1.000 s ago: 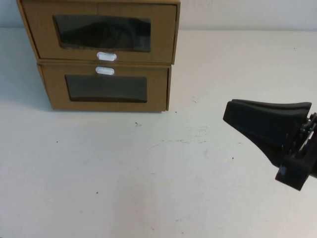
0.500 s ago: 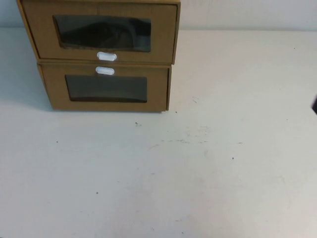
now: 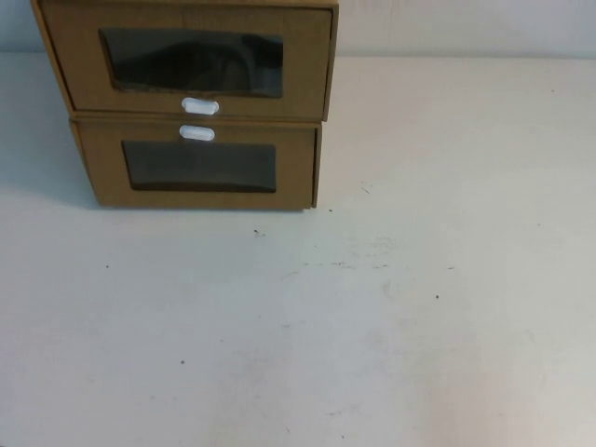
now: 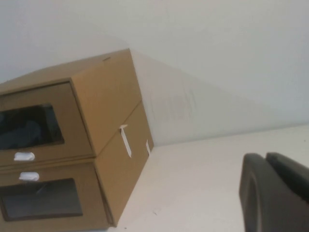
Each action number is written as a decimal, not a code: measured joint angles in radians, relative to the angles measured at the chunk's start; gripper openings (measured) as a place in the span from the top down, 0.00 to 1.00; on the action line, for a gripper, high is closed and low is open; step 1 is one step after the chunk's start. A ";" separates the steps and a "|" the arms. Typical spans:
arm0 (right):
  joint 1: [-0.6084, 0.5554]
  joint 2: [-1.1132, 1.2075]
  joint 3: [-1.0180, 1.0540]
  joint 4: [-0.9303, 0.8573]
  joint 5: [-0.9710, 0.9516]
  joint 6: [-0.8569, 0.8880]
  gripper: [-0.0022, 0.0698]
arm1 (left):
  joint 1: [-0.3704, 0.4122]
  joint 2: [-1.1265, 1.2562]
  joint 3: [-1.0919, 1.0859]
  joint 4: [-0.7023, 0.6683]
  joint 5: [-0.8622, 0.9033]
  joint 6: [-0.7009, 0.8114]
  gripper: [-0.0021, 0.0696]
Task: Close the shoe box
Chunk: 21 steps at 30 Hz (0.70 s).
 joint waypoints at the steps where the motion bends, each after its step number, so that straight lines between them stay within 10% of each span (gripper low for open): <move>1: 0.000 -0.017 0.003 0.000 0.000 0.000 0.99 | 0.000 0.000 0.000 0.000 0.000 0.000 0.98; 11: 0.000 -0.038 0.005 0.105 -0.004 -0.093 0.99 | 0.000 0.000 0.000 0.000 0.000 0.000 0.98; 21: 0.000 -0.054 0.007 1.740 0.328 -1.828 0.99 | 0.000 0.000 0.000 0.000 0.000 0.000 0.98</move>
